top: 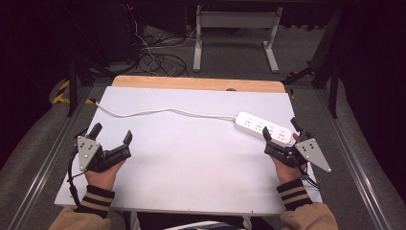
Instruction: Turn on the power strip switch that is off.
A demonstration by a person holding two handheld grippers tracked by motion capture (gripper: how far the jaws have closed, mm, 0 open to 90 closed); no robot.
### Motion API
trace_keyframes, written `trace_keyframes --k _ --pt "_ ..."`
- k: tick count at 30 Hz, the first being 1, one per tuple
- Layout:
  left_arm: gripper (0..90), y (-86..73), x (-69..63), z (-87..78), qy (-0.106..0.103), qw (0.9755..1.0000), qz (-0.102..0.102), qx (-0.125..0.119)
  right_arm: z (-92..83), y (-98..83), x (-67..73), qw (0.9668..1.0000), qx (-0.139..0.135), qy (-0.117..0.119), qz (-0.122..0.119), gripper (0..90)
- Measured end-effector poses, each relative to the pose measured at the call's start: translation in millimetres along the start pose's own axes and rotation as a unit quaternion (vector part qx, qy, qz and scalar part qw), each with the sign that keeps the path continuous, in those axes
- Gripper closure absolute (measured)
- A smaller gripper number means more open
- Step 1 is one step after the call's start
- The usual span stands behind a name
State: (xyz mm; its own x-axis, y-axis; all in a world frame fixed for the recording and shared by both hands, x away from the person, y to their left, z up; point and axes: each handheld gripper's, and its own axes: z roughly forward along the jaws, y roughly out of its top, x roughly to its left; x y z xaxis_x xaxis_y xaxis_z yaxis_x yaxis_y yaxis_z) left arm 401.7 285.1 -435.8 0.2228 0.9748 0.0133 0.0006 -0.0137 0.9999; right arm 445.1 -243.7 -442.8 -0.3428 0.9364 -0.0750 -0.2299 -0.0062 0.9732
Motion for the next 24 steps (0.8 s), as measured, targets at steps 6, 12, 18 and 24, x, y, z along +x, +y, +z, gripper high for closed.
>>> trace_keyframes --k 6,12,18,24 --pt "0.9 0.0 -0.2 -1.1 -0.001 1.0000 0.001 0.000 0.8 -0.8 0.2 0.9999 0.010 0.004 0.000 4.8" --pt "0.9 -0.2 -0.3 -0.4 -0.001 1.0000 0.000 0.001 0.8 -0.7 0.4 0.9999 0.010 0.005 0.001 5.2" --pt "0.9 -0.2 -0.9 0.3 -0.002 1.0000 0.002 0.002 0.3 -1.1 1.4 0.9999 0.013 0.007 -0.002 5.3" --pt "1.0 -0.2 -1.1 0.7 -0.003 1.0000 0.002 0.002 0.0 -1.3 1.8 0.9999 0.015 0.007 -0.001 5.5"
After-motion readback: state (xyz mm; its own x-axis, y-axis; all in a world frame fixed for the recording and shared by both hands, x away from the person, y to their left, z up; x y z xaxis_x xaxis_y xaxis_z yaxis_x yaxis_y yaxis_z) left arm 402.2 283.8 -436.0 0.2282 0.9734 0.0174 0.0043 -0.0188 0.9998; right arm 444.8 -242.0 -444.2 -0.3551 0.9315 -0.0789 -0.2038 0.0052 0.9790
